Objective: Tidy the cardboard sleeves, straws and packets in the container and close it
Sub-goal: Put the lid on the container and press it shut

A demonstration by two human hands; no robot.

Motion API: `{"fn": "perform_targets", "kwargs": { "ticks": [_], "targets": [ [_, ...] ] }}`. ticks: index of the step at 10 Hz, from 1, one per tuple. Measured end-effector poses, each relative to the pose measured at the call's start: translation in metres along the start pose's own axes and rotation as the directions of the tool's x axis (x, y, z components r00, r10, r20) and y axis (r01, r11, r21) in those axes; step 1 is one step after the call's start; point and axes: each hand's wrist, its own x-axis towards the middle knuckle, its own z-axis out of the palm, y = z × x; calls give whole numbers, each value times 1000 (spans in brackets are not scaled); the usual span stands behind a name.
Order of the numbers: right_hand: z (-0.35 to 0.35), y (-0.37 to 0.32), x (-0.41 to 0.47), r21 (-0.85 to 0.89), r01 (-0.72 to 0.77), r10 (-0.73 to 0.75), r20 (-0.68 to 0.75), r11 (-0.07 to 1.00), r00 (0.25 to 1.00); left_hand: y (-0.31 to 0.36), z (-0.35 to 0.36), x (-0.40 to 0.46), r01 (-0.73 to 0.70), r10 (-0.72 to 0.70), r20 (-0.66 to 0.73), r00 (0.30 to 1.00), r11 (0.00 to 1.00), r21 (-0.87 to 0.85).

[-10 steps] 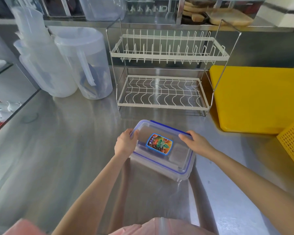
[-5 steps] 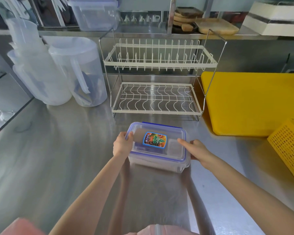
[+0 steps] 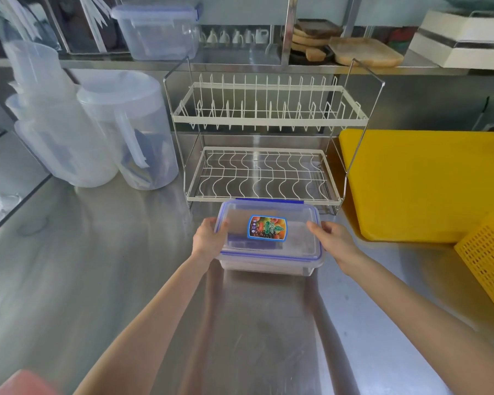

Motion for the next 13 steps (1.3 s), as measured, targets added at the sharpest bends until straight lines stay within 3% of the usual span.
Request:
{"fn": "perform_targets", "kwargs": {
  "ticks": [3,6,10,11,13],
  "targets": [
    [-2,-56,44,-1,115,-115,-4,993,993,47,-19,46,-69,66,-50,997,996,-62],
    [10,-92,116,58,46,-41,-86,997,995,79,-14,111,-74,67,-38,997,977,-199],
    [26,-90,168,73,118,-106,-150,990,983,91,9,167,-100,103,15,995,983,-154],
    [25,-83,168,38,111,-106,-108,993,988,86,12,167,-122,126,40,991,988,-100],
    [19,-75,158,-326,222,-220,45,919,974,75,11,161,-145,141,46,989,984,102]
  ]
}}
